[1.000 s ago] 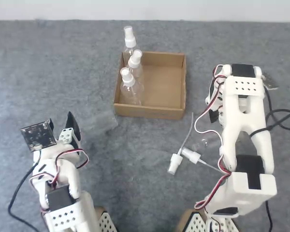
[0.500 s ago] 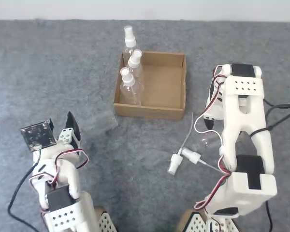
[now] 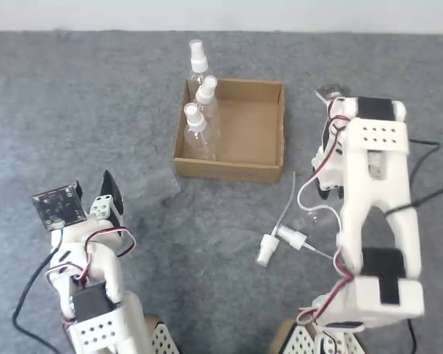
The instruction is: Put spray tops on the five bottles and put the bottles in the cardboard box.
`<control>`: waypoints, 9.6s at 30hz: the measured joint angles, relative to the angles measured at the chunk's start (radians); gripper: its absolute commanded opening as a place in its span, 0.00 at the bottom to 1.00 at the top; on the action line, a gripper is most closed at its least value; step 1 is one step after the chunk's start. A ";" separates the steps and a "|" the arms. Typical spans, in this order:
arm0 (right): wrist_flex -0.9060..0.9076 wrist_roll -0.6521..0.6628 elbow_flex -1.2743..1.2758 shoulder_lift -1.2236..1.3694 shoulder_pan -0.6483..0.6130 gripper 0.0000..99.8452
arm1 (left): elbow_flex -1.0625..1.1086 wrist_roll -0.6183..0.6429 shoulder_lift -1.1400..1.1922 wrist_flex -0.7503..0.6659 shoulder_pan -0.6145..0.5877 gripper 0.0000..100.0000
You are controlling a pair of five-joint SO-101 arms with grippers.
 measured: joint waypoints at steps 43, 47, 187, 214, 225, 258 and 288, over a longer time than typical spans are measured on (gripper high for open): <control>-0.284 0.770 0.537 -0.410 -0.066 0.30 | 0.000 0.000 0.000 0.000 -0.006 0.19; -0.361 0.872 0.629 -0.410 -0.071 0.30 | 0.000 0.000 0.000 0.000 -0.006 0.19; -0.615 0.726 0.605 -0.129 0.130 0.06 | 0.000 -0.002 0.000 0.000 -0.005 0.19; -0.514 0.724 0.867 -0.338 -0.008 0.06 | 0.000 -0.002 0.000 0.000 -0.006 0.19; -0.598 0.807 0.965 -0.338 -0.143 0.06 | 0.000 -0.002 0.000 0.000 -0.006 0.19; -0.559 0.288 0.858 -0.502 -0.563 0.06 | 0.000 -0.002 0.000 0.000 -0.055 0.19; -0.632 0.029 0.858 -1.120 -0.531 0.06 | 0.000 -0.002 0.000 0.000 -0.055 0.19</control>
